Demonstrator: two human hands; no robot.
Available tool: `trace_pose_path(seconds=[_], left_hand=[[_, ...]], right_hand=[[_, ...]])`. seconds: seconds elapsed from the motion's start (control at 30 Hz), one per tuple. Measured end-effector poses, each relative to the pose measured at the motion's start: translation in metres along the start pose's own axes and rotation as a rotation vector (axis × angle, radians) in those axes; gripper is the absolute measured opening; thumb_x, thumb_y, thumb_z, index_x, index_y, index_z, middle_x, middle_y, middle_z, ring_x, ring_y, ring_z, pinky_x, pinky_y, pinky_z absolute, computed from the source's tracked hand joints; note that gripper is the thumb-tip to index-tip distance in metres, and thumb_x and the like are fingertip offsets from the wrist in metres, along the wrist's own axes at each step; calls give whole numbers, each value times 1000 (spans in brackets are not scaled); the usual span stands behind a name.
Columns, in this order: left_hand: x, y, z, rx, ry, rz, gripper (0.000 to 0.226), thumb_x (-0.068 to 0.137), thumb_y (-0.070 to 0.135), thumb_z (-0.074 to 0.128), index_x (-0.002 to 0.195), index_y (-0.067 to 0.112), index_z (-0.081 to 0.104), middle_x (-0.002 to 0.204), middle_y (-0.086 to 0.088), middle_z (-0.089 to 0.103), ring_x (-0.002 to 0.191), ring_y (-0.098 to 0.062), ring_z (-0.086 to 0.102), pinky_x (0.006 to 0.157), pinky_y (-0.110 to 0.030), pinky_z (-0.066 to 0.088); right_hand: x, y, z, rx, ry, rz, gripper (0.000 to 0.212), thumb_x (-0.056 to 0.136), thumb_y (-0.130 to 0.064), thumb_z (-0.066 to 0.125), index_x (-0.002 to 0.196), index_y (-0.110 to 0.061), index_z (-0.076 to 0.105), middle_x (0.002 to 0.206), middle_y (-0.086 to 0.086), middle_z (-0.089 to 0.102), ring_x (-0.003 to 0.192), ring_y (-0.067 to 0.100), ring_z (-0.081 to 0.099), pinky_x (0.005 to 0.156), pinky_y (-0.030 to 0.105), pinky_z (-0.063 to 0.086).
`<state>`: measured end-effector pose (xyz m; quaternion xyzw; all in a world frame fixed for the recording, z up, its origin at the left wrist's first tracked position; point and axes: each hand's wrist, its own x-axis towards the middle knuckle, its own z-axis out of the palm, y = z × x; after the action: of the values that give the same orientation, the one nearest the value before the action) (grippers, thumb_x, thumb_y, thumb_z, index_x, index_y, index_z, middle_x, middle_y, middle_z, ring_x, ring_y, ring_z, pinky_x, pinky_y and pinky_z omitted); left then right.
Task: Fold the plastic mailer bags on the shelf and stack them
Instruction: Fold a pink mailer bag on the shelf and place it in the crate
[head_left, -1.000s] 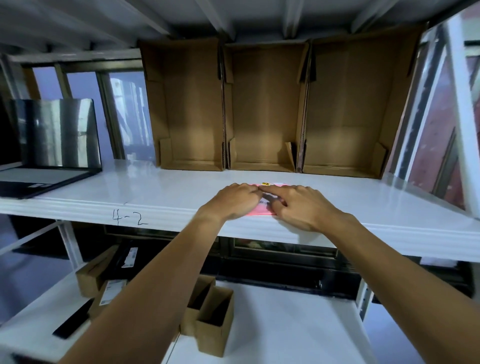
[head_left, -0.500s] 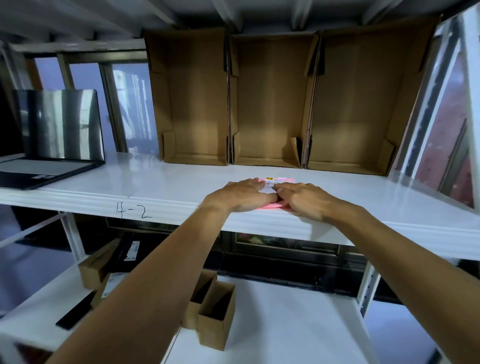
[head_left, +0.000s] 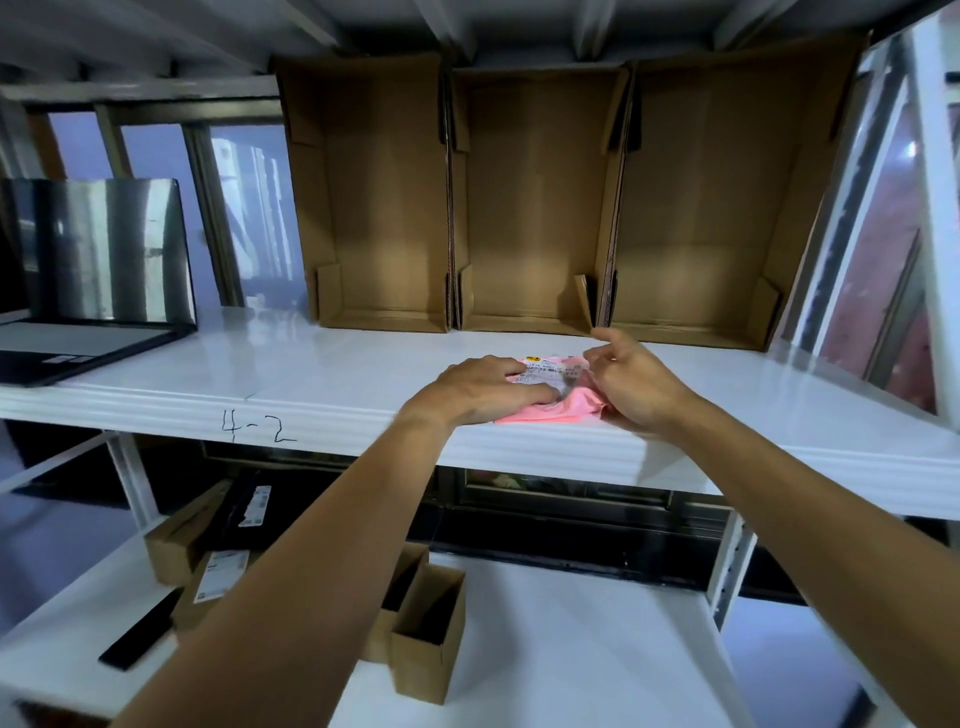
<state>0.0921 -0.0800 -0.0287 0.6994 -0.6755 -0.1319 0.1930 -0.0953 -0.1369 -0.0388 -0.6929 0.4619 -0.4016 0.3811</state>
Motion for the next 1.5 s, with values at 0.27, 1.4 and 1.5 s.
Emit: trace_pose_path(seconds=[0.27,1.4,1.5], left_hand=[[-2,1,1,24,58,33,75,80,76,55,144,38,48,152,5,47,132,-24,46,102,-36,41],[12,7,2,288,-144,60,82,95,77,15,161,29,9,169,6,5,155,-18,8,123,-42,10],[13,7,1,288,-154,82,78,96,74,17,160,29,11,169,3,7,155,-20,10,122,-41,12]], right_hand=[[13,-10,10,-445,-71,-203,36,106,-27,39,139,-23,54,156,-7,37,139,16,39,103,24,31],[32,-4,9,-998,-436,-182,48,109,-38,31,154,-21,33,164,5,21,152,20,15,121,32,12],[34,-7,11,-1052,-432,-180,49,107,-42,33,154,-25,35,165,3,21,152,21,16,124,38,13]])
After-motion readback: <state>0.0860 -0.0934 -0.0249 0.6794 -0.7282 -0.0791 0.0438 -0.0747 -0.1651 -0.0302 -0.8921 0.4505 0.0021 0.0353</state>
